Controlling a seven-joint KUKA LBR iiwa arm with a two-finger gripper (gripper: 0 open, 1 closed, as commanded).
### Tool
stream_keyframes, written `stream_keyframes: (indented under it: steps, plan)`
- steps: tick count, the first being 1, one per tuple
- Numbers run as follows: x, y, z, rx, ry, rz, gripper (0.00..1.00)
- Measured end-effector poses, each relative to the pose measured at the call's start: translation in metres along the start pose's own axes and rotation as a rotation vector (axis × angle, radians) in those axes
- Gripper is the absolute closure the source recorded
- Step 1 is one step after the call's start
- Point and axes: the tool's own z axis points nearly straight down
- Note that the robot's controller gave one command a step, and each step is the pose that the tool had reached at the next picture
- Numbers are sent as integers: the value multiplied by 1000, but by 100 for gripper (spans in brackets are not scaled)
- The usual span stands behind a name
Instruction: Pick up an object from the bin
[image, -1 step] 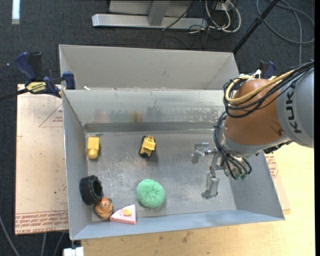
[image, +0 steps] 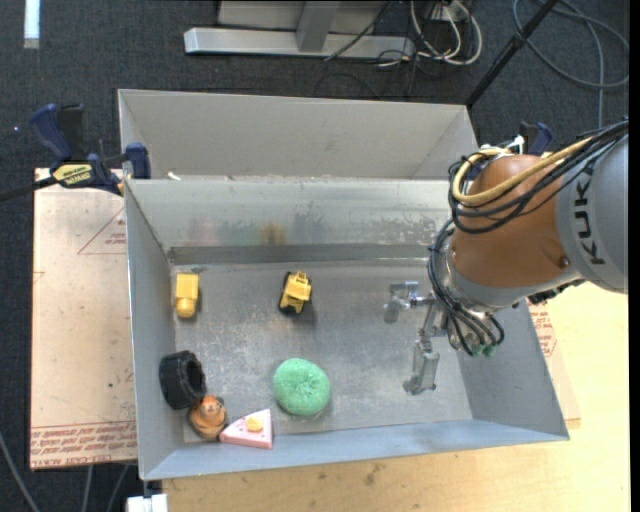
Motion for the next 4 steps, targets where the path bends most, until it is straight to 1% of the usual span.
stream_keyframes:
  steps: [1, 2, 3, 4]
  plan:
    - [-41, 24, 15, 1, -5, -6, 0]
    - [-71, 41, 63, -1, -8, -136, 0]
    - [-46, 79, 96, 0, 1, -208, 0]
    - [-48, 116, 103, -1, -1, -222, 0]
